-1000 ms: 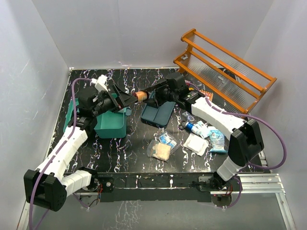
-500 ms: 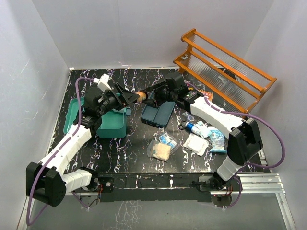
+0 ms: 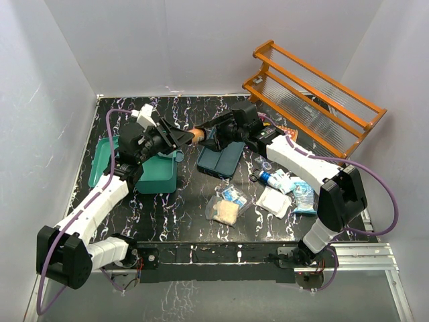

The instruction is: Organize the medicine kit

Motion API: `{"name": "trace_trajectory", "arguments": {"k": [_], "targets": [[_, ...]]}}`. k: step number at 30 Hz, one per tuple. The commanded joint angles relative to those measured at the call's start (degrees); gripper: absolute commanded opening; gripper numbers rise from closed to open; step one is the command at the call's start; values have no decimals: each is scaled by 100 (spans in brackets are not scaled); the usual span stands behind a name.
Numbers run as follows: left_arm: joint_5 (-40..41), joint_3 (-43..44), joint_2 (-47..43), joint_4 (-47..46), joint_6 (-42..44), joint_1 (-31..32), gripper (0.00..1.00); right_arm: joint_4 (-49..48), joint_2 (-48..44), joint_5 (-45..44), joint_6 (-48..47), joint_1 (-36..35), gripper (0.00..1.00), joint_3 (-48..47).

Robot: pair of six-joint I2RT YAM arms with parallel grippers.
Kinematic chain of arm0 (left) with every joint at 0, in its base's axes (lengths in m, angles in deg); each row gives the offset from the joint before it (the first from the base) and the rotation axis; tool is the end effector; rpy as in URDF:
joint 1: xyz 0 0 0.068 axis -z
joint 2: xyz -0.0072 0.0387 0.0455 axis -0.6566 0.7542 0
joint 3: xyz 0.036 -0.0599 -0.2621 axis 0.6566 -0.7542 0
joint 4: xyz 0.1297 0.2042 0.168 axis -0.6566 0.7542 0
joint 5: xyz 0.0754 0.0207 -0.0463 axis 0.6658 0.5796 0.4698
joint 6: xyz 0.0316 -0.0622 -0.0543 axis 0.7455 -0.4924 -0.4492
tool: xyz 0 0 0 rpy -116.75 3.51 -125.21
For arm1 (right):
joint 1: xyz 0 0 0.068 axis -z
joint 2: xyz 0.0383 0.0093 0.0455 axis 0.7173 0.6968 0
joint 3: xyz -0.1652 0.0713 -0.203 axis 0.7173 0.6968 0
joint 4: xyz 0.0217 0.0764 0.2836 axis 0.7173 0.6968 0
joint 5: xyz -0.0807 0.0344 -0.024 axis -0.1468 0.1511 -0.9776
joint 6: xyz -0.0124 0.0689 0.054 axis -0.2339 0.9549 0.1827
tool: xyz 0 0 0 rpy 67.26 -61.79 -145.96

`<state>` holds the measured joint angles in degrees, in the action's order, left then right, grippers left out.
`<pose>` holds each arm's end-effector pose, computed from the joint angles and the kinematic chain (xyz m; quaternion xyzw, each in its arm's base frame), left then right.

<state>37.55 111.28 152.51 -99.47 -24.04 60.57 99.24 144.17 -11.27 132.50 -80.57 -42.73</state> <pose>0.3121 -0.1417 0.3155 -0.0748 0.7244 -0.5039 0.4645 0.3527 0.2751 0.2775 0.4027 0.7713 0.4903 0.0506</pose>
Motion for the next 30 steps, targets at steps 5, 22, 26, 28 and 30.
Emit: {"name": "trace_trajectory", "arguments": {"k": [5,22,26,28,30], "targets": [[-46,807,189,1192,700,-67,40,15,-237,-362,-891,89,73,-152],[506,2438,707,4910,2126,-1601,37,939,-794,-1869,-3456,471,77,-380],[659,2346,907,5040,2151,-1679,37,1029,-660,-1973,-3721,471,76,-409],[685,2250,1037,5010,2157,-1680,37,1078,-572,-2000,-3816,481,76,-459],[726,2157,1174,4955,2132,-1680,37,1112,-473,-2056,-3924,483,76,-541]]}}
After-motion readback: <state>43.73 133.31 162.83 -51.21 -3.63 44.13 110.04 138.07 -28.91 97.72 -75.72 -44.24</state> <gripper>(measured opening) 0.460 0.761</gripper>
